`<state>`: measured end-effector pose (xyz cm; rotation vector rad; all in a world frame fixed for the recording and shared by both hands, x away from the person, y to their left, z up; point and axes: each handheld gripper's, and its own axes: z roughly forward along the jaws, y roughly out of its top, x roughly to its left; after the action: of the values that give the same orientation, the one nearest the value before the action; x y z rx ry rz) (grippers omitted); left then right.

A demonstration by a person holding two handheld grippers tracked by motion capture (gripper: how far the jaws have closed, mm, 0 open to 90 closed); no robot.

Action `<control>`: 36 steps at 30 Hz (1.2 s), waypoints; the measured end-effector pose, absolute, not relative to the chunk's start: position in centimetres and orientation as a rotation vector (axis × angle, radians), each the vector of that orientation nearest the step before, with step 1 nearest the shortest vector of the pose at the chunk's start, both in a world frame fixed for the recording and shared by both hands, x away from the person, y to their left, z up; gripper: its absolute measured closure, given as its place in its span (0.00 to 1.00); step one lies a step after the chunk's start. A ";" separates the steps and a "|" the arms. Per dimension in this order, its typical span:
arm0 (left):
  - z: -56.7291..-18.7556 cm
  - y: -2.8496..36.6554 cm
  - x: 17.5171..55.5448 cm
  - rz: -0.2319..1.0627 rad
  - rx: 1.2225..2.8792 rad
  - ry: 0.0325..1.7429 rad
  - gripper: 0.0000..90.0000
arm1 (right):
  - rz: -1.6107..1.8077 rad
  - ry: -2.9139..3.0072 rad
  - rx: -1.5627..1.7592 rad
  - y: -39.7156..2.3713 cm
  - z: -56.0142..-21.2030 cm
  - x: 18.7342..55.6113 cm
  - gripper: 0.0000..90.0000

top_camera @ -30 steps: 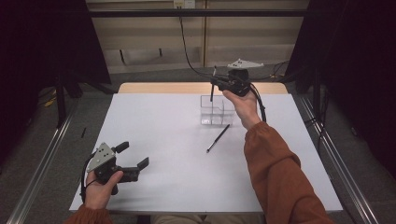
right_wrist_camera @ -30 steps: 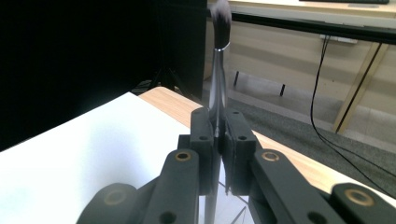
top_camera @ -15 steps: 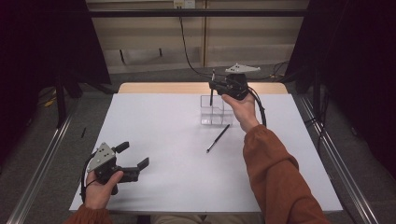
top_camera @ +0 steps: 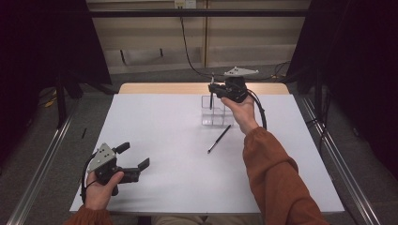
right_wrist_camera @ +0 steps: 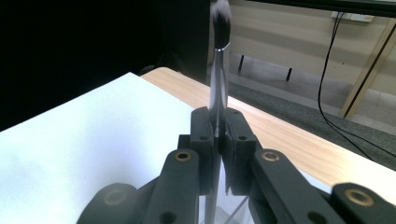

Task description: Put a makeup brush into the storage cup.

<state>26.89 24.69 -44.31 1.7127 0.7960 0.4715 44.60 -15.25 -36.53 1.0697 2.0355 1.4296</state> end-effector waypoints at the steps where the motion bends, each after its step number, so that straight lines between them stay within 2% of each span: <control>1: -44.3 24.7 26.9 0.472 1.713 0.795 0.03 | 1.428 2.038 1.074 -15.2 -36.6 44.6 0.93; 36: -44.3 24.8 27.0 0.472 1.708 0.799 0.03 | 1.445 2.066 1.144 -15.5 -39.7 44.9 0.93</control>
<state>26.96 24.85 -44.32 1.7082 0.7988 0.4718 44.88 -15.50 -39.71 1.1444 2.0665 1.4454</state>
